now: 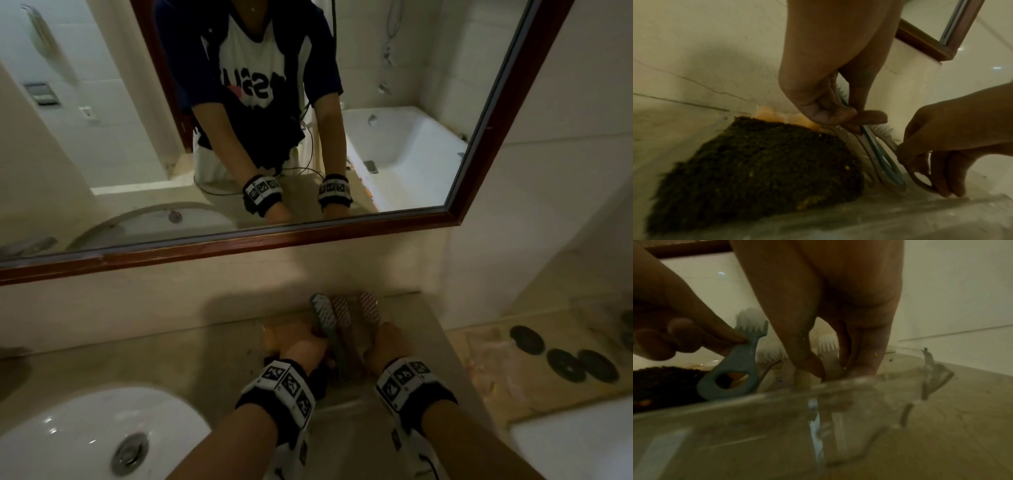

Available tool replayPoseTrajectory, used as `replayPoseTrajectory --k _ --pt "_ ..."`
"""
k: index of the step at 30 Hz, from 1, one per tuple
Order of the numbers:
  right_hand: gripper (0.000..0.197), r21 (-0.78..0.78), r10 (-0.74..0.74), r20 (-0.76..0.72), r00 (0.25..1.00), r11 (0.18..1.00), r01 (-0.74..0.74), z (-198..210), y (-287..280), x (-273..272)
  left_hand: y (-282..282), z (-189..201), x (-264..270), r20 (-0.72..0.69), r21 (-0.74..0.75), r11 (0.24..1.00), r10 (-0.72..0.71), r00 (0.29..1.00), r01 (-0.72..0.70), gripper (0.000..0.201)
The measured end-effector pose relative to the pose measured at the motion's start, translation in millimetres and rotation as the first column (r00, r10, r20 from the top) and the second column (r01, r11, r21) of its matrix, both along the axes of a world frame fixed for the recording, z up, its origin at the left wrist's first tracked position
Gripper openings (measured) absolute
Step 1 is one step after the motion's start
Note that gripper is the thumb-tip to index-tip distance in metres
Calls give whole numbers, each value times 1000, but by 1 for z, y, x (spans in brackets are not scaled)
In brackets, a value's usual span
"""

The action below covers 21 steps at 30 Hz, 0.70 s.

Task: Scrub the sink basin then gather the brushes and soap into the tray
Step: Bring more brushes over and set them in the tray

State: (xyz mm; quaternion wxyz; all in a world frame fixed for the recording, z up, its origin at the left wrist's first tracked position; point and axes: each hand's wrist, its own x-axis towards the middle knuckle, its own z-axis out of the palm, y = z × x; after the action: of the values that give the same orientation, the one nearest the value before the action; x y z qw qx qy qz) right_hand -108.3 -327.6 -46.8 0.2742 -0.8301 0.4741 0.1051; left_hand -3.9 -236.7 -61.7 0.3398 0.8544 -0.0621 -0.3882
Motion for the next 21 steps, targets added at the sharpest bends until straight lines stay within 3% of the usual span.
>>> replayPoseTrajectory --k 6,12,21 --pt "40 -77 19 33 999 997 -16 2 4 -4 -13 8 -18 20 29 996 -80 997 79 37" --pt "32 -132 132 -167 977 979 -154 8 2 -9 -24 -5 -22 107 -67 982 -167 980 174 17" --pt "30 -211 246 -198 949 934 -287 4 -6 -18 -39 -10 -32 273 -66 977 -176 946 201 23"
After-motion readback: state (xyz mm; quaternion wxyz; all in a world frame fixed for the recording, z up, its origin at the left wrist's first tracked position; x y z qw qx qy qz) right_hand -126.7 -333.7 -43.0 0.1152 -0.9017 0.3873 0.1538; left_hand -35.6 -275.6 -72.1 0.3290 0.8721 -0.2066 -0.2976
